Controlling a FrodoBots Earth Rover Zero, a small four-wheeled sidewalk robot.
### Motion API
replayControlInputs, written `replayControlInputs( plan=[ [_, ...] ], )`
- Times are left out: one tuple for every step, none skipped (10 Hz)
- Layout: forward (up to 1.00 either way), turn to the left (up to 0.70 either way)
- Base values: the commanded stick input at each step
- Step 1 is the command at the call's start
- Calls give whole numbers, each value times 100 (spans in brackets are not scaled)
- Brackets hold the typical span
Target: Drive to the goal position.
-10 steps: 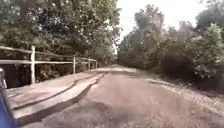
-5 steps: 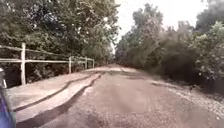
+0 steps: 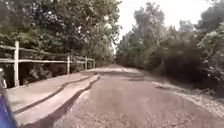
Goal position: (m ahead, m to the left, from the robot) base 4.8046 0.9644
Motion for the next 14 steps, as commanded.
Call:
replayControlInputs(
  plan=[
    [70,0],
    [70,0],
    [70,0],
    [70,0],
    [70,0],
    [70,0],
    [70,0],
    [70,0],
    [70,0],
    [70,0],
    [70,0],
    [70,4],
    [70,23],
    [70,20]
  ],
)
